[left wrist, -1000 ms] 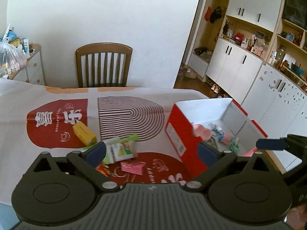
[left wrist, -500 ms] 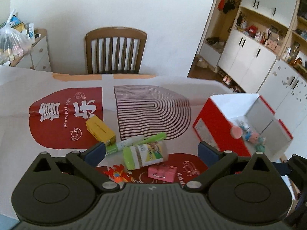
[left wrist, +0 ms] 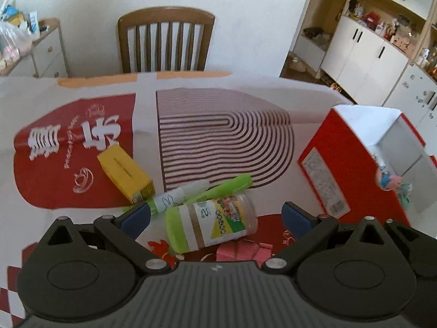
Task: Organize rigid objects
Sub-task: 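Grasp the green-capped glue jar with the left tool while the right tool grasps the pink binder clip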
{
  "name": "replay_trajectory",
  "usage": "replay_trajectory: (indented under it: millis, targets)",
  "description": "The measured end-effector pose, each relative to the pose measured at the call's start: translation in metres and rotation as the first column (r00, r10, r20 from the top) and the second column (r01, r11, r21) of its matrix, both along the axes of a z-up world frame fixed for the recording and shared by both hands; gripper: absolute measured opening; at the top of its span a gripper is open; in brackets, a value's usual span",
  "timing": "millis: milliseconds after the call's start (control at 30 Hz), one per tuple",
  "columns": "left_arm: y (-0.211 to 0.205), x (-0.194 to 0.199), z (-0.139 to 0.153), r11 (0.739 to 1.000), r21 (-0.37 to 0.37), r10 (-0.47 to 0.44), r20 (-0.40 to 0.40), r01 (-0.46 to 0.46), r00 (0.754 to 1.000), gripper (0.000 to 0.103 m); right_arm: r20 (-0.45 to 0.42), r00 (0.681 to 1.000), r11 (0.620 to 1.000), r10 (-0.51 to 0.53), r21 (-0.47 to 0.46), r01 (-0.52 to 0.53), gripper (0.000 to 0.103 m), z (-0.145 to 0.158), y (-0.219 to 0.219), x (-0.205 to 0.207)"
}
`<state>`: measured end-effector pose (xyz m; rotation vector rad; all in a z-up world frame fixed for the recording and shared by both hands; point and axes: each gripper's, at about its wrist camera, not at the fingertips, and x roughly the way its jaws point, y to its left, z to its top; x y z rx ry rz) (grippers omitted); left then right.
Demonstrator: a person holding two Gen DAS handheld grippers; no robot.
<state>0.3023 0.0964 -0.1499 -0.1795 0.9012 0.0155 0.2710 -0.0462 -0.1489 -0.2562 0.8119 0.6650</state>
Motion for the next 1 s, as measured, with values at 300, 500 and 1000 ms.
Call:
replay_trajectory:
  millis: [300,500,1000]
  targets:
    - [0.005,0.019,-0.02,0.999,-0.031,0.04,-0.055,-0.041,0.998,0.102,-0.003,0.999,0.999,0.036,-0.03,-0.036,0.078,-0.017,0.009,0.012]
    - [0.003,0.021,-0.025,0.998,-0.02,0.054,-0.06,-0.055,0.997,0.1,0.001,0.997,0.996,0.072,-0.059,-0.072,0.068,-0.024,0.019,0.015]
    - [0.006,0.019,-0.029,0.997,-0.042,0.059,-0.061,-0.062,0.996,0.088,0.018,0.996,0.991,0.088,-0.105,-0.086,0.045,-0.029,0.032,0.007]
